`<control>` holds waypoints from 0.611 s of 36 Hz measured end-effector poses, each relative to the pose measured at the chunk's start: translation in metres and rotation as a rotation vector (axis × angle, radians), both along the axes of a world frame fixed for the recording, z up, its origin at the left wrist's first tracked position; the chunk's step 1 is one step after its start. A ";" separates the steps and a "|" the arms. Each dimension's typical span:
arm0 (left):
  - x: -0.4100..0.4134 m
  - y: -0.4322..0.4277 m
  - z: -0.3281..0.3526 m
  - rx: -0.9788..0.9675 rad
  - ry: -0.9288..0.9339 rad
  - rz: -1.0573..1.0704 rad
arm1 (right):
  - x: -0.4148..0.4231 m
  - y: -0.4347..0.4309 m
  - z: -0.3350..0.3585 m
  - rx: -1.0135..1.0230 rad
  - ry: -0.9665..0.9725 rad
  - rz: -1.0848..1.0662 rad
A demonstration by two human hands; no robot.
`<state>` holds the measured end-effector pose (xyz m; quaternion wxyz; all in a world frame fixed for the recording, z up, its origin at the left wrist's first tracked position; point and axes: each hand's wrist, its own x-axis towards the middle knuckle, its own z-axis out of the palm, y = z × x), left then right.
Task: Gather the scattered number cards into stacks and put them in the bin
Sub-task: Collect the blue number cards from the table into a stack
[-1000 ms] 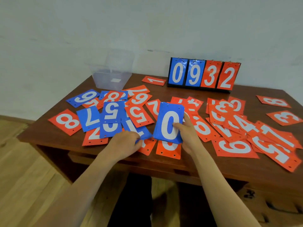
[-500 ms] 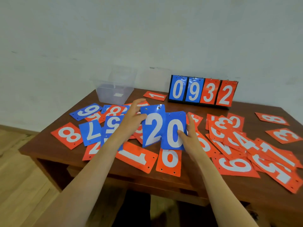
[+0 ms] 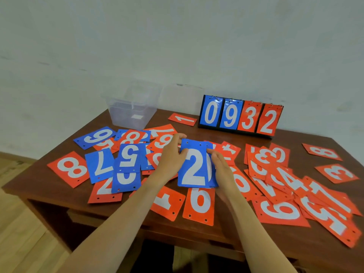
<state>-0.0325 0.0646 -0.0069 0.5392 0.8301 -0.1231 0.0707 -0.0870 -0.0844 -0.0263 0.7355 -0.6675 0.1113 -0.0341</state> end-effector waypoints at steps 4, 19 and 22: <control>0.002 0.005 -0.008 0.025 -0.027 0.047 | 0.005 0.013 -0.002 -0.076 -0.002 0.023; 0.028 0.139 -0.059 0.784 0.293 0.386 | 0.030 0.058 -0.013 -0.179 0.075 -0.002; 0.032 0.146 -0.060 0.746 0.326 0.411 | 0.029 0.060 -0.014 -0.176 0.068 0.012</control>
